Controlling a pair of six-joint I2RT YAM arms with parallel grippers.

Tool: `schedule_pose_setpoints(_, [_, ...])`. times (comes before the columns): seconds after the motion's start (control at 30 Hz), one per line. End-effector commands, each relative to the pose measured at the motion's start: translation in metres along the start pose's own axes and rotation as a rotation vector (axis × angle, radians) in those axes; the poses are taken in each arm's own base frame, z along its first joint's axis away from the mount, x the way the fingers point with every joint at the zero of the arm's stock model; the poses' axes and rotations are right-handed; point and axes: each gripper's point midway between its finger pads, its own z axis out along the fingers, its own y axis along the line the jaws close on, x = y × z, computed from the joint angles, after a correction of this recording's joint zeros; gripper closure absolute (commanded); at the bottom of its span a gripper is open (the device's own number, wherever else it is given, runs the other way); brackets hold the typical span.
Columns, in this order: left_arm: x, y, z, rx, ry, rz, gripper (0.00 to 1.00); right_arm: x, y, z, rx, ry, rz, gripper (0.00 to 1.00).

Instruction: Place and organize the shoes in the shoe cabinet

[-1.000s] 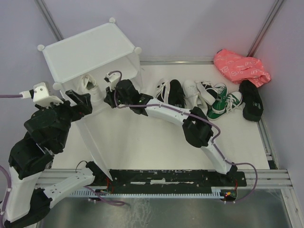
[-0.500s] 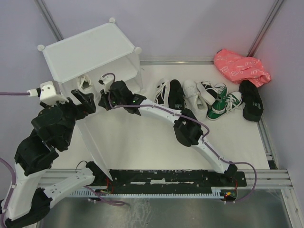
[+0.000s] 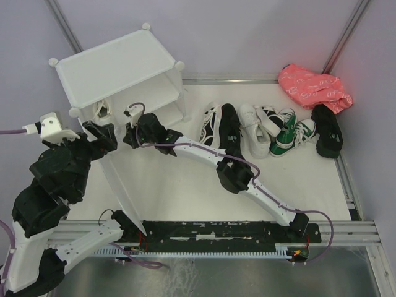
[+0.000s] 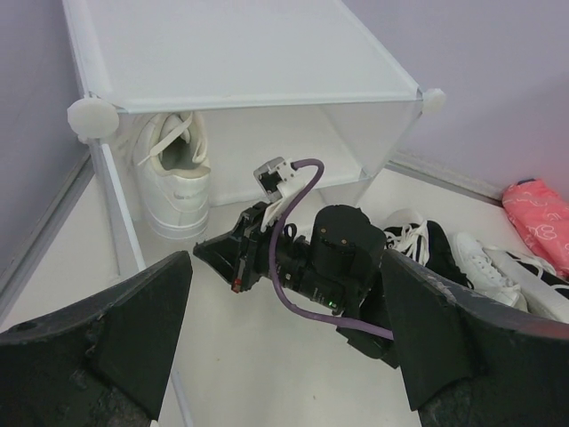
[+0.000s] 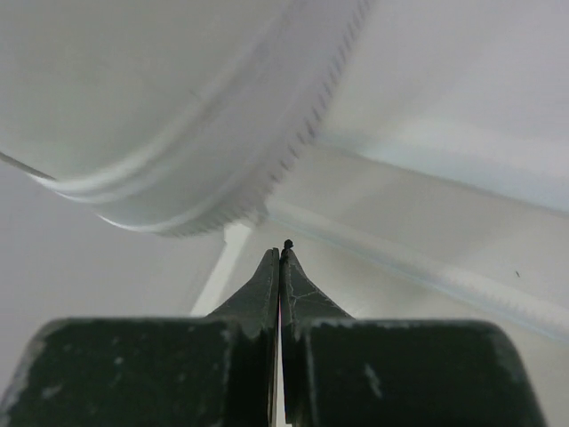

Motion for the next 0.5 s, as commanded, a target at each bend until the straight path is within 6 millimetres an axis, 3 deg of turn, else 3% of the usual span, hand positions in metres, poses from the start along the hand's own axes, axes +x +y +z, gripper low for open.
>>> schedule_pose_setpoints(0.0, [-0.004, 0.002, 0.003, -0.024, -0.021, 0.002, 0.07, -0.061, 0.01, -0.03, 0.002, -0.115, -0.021, 1.0])
schedule_pose_setpoints(0.1, [-0.002, -0.002, 0.006, -0.019, -0.018, 0.007, 0.07, -0.056, 0.019, -0.045, -0.044, -0.083, -0.025, 1.0])
schedule_pose_setpoints(0.2, [0.001, -0.004, 0.009, -0.02, -0.013, 0.014, 0.07, -0.05, 0.042, -0.06, -0.169, -0.078, -0.016, 1.0])
schedule_pose_setpoints(0.37, [0.007, -0.008, 0.014, -0.017, -0.007, 0.024, 0.07, -0.073, 0.076, -0.074, -0.339, -0.154, -0.006, 1.0])
schedule_pose_setpoints(0.47, [0.007, -0.01, 0.015, -0.015, -0.006, 0.035, 0.07, -0.08, 0.083, -0.07, -0.378, -0.177, 0.023, 1.0])
